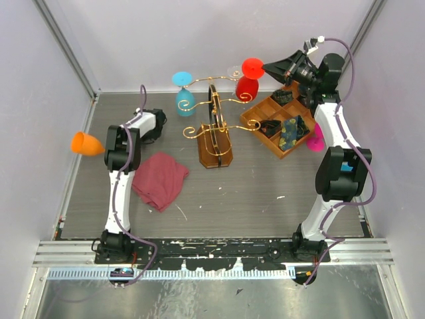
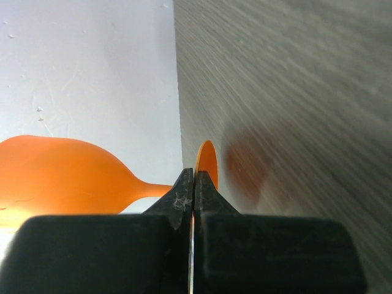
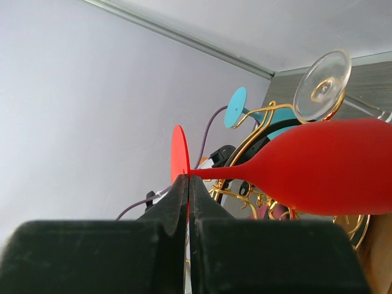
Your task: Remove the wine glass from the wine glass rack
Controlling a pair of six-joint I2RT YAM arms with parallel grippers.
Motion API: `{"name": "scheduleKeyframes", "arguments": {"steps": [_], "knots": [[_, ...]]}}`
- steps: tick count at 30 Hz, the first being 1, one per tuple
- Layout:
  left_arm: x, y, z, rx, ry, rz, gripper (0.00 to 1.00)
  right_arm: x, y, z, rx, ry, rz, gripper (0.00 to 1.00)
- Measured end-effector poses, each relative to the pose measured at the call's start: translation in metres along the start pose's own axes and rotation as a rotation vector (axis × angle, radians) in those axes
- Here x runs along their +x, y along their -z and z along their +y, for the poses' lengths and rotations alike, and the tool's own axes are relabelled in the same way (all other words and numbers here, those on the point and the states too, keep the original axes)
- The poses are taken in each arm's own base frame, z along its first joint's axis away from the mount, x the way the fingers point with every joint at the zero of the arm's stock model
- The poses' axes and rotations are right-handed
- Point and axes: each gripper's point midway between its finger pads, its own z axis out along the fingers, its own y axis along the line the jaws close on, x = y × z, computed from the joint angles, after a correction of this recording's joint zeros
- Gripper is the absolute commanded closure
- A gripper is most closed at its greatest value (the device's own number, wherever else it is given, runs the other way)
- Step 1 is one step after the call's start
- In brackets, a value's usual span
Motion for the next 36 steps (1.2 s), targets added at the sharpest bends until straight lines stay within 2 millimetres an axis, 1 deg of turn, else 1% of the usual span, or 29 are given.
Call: {"name": "scheduleKeyframes", "arguments": {"steps": [4, 7, 10, 13, 18, 19, 21, 22, 24, 28, 32, 36], "knots": [[-0.012, -0.003, 0.003, -0.072, 0.062, -0.017, 1.0, 0.0, 0.0, 0.0, -0.001, -0.002, 0.002, 0.99], [-0.016, -0.003, 0.004, -0.095, 0.094, -0.029, 1.0, 0.0, -0.001, -0.004, -0.001, -0.005, 0.005, 0.99], [-0.02, -0.006, -0.001, -0.097, 0.12, -0.046, 0.98, 0.001, -0.002, -0.009, 0.004, -0.016, 0.009, 0.99], [-0.019, -0.009, -0.007, -0.102, 0.099, -0.051, 1.0, 0.001, -0.003, -0.015, 0.009, -0.026, 0.014, 0.99], [-0.023, -0.01, -0.009, -0.093, 0.08, -0.06, 0.99, 0.001, -0.003, -0.016, 0.009, -0.028, 0.016, 0.99], [-0.023, -0.01, -0.01, -0.089, 0.077, -0.06, 0.97, 0.002, -0.003, -0.016, 0.009, -0.028, 0.017, 0.99], [-0.024, -0.009, -0.011, -0.08, 0.068, -0.063, 0.83, 0.002, -0.003, -0.016, 0.009, -0.029, 0.018, 0.99], [-0.025, -0.008, -0.012, -0.071, 0.066, -0.064, 0.79, 0.002, -0.003, -0.016, 0.009, -0.028, 0.019, 0.99], [-0.027, -0.007, -0.018, -0.04, 0.07, -0.068, 0.78, 0.002, -0.003, -0.016, 0.008, -0.028, 0.019, 0.99], [-0.032, 0.0, -0.028, -0.003, 0.07, -0.09, 0.7, 0.002, -0.003, -0.016, 0.008, -0.028, 0.021, 0.99], [-0.036, 0.01, -0.032, -0.008, 0.054, -0.115, 0.64, 0.0, -0.001, -0.016, 0.01, -0.028, 0.017, 0.99], [-0.037, 0.016, -0.032, -0.02, 0.048, -0.129, 0.52, 0.0, -0.001, -0.017, 0.011, -0.028, 0.016, 0.99]]}}
